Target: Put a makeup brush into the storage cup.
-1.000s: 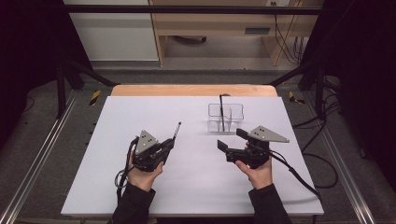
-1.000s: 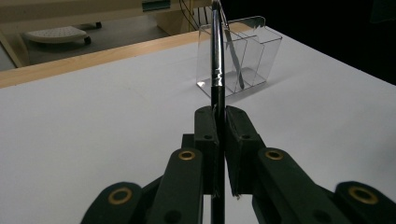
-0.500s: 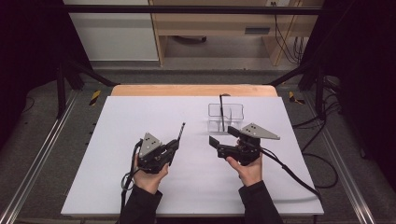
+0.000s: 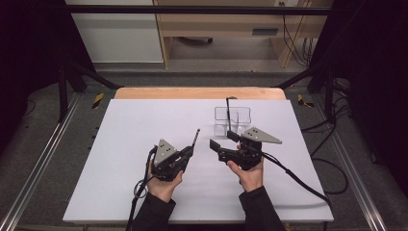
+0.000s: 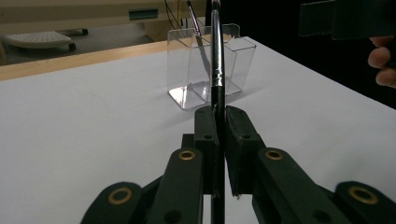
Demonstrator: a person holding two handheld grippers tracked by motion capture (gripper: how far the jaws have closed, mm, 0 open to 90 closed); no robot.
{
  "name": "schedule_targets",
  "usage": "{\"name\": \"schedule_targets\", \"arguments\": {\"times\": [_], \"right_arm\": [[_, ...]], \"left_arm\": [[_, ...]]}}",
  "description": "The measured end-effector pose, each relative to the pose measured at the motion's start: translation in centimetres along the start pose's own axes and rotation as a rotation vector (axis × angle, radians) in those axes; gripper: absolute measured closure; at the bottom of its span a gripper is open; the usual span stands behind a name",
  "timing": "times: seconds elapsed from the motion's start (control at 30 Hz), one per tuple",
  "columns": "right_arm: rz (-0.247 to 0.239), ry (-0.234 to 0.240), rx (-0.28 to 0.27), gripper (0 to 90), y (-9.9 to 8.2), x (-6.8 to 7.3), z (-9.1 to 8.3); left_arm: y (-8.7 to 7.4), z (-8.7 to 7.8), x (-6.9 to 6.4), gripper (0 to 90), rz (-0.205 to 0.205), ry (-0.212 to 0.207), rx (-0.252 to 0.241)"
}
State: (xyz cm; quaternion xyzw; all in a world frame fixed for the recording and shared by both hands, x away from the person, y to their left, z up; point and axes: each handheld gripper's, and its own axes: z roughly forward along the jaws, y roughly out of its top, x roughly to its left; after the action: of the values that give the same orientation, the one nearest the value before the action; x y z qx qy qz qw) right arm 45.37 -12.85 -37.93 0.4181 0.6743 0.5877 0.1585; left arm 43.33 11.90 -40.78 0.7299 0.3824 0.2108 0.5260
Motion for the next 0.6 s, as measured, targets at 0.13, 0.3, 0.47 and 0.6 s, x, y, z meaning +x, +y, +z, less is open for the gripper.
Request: {"name": "schedule_targets", "arguments": {"times": [0.13,0.3,0.47,0.6], "right_arm": [[0.014,0.009,0.000,24.8,-0.2,0.1,0.3],[0.019,0.017,0.000,26.3,-0.2,0.3,0.5],[0.028,0.023,0.000,27.6,-0.3,0.3,0.7],[0.037,0.026,-0.002,28.9,-0.3,0.3,0.8]], "left_arm": [[0.1,0.3,-0.4,83.2,0.002,-0.007,-0.001],[0.2,0.6,-1.0,83.2,0.005,-0.016,-0.007],[0.3,0.7,-1.3,83.2,0.006,-0.021,-0.014],[0.4,0.9,-1.6,83.2,0.010,-0.023,-0.016]]}}
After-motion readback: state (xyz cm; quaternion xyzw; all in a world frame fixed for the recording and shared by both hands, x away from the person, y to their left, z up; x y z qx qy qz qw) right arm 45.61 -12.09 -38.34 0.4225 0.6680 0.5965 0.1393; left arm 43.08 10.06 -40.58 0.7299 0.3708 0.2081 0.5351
